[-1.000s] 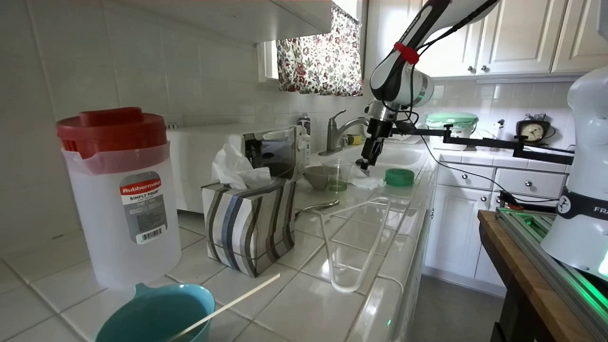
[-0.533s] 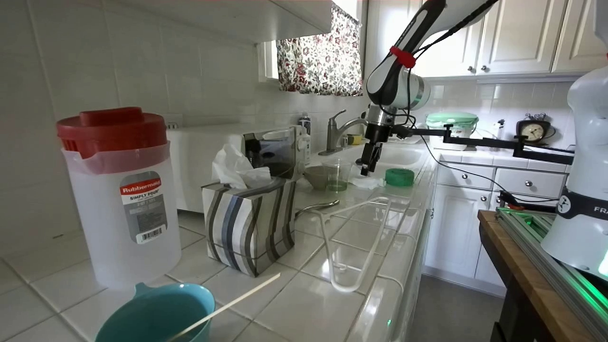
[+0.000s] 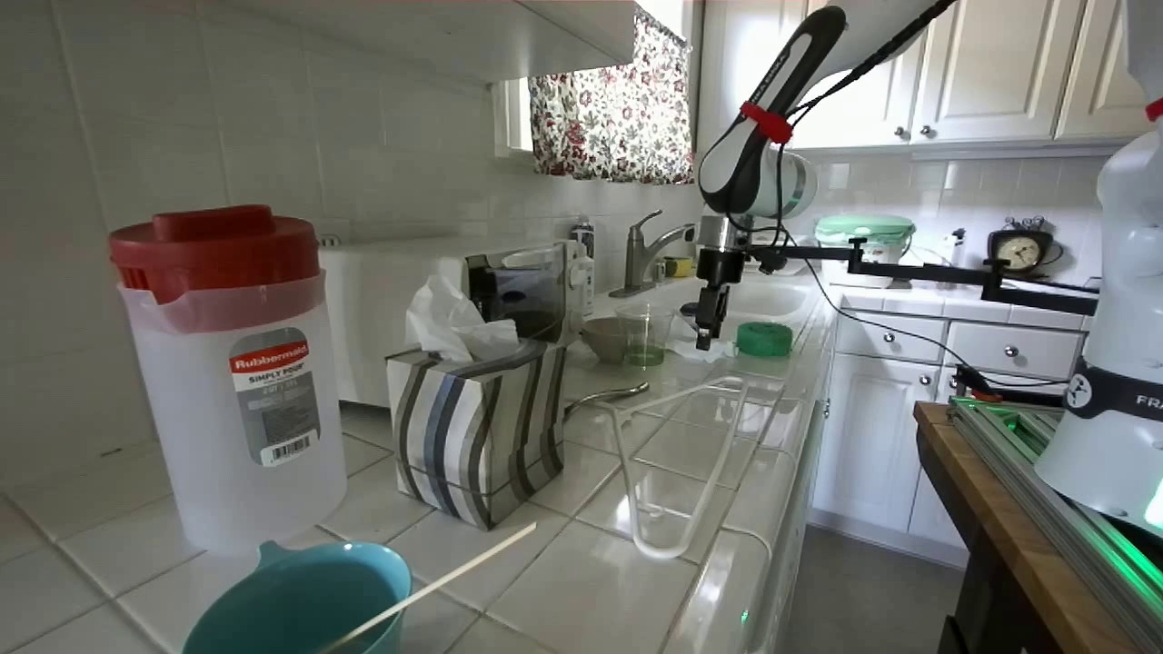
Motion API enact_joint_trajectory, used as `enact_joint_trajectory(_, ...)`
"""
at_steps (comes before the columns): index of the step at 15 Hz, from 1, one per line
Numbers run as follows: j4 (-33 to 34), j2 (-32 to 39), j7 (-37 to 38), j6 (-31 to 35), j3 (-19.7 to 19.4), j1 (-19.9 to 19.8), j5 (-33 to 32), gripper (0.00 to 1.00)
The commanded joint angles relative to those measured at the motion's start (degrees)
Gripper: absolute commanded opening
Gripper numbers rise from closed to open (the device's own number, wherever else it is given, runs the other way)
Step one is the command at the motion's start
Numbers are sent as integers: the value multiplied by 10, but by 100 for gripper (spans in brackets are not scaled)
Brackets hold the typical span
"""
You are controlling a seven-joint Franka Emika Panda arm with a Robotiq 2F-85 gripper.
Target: Use the paper towel to wipe the counter
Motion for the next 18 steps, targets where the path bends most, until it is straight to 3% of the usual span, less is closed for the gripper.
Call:
enact_joint_trajectory(1,22,18,19,-24,41,-49,-48,66)
enact_joint_trajectory(8,30,22,36,-26,67,-78,-85,11)
enact_joint_trajectory(10,31,19,42,-27,73,-77,-93,0)
enact_joint_trajectory(18,39,11,71,-48,102,-56,-149,0)
